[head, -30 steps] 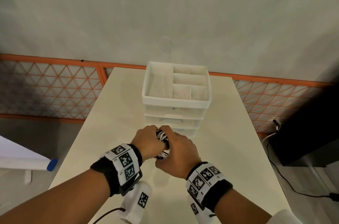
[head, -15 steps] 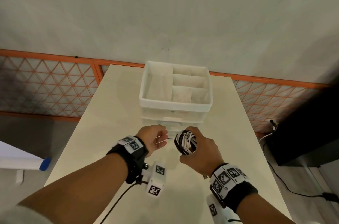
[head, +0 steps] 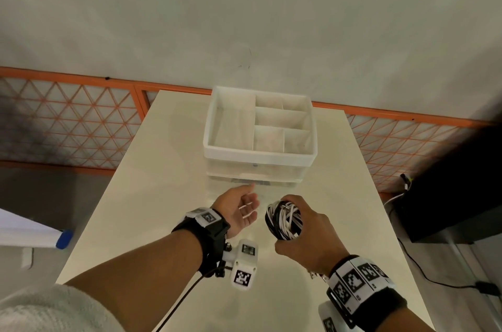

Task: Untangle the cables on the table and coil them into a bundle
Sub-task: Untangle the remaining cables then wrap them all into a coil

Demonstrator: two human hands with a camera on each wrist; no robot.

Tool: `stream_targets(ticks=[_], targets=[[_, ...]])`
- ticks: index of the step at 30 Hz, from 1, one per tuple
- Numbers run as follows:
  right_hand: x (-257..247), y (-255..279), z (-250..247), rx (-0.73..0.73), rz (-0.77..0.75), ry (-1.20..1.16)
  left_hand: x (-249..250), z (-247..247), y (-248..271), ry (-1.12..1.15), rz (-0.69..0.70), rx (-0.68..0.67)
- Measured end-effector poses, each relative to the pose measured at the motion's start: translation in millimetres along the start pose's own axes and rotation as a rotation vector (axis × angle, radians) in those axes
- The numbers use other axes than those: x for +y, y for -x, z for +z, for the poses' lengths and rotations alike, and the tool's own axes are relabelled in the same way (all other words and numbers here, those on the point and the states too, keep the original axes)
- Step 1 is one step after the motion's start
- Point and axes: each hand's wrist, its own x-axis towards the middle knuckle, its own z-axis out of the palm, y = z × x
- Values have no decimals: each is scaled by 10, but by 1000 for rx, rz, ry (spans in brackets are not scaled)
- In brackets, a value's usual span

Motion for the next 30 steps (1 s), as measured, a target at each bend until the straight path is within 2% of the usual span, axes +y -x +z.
stream_targets(ticks=[3,5,6,7,10,11,12,14,15,19,25,30], targets=[[52,39,-42,-1,0,-6,-169,-132,172,-114,-51,-50],[66,55,-82,-4,-3,-4,-180,-163,347,-336,-31,-76],[67,57,-101,-3,-4,-3,-146,-161,423,-524,48,-70],[59,56,-117,-1,-6,-5,-92,-147,476,-720,191,-45],[4,43,-143,4,-19,-3,118,-130,566,-1208,757,156],[-29,35,-143,5,-25,-3,163,-151,545,-1364,853,209],[-67,28,-140,5,-29,-5,184,-178,521,-1535,850,233],[-147,2,-131,2,-32,-6,170,-267,452,-1796,674,268],[-188,-11,-128,-5,-34,0,139,-319,431,-1862,630,283],[-301,-53,-143,-22,-66,51,9,-518,415,-1798,722,302],[-462,-161,-263,-34,-133,164,-106,-739,521,-1741,792,210],[-697,-335,-267,-63,-204,376,-183,-786,646,-1741,825,149]])
